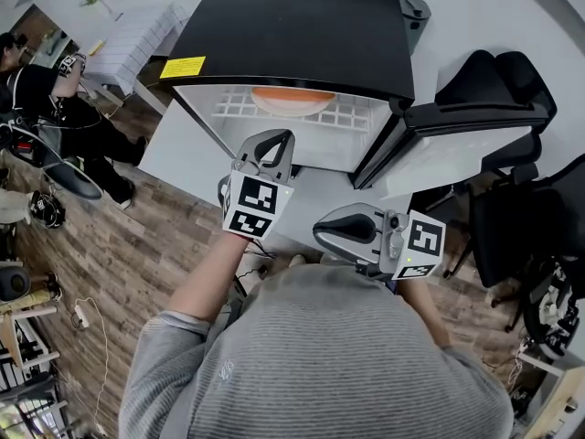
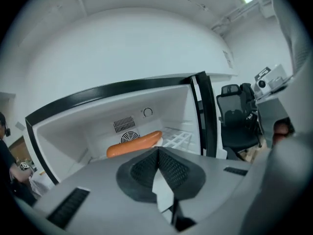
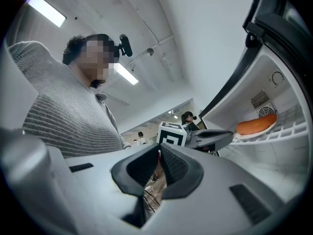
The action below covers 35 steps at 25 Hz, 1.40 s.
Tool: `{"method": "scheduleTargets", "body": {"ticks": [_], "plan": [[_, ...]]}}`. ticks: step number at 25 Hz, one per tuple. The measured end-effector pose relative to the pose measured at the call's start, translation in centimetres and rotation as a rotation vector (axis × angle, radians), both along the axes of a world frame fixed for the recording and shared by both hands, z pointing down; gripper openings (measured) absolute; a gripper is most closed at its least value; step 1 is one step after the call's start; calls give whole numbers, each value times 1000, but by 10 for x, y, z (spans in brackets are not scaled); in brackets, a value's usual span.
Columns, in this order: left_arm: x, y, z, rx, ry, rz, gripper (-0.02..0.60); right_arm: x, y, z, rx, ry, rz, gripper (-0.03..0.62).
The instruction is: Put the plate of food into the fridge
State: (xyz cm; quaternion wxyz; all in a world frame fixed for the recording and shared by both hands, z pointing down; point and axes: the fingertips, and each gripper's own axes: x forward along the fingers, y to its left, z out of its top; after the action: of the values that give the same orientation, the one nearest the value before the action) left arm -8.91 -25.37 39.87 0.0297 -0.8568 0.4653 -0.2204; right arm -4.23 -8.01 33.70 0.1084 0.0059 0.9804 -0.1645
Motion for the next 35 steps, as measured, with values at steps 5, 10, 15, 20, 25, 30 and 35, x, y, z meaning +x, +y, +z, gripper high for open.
{"method": "scheduleTargets", "body": {"ticks": [5,10,15,20,25,30,35], "plan": [[-1,18,-11,-15,156,-15,11,-2,1,3,-2,19,-4,15],[3,35,-15,-19,238,21,11,-5,2,7,-15,34,-15,15],[20,48,-15,-13,250,113,11,-13,6,9,-21,42,-60,15],[24,55,-16,-6,258,142,11,-22,8,11,-41,50,-113,15],[23,57,-15,-2,262,148,11,-29,8,17,-69,68,-155,15],[26,58,-19,21,251,164,11,-31,9,19,-80,77,-177,15],[25,59,-17,-1,277,170,11,-32,9,19,-80,82,-169,15]]}}
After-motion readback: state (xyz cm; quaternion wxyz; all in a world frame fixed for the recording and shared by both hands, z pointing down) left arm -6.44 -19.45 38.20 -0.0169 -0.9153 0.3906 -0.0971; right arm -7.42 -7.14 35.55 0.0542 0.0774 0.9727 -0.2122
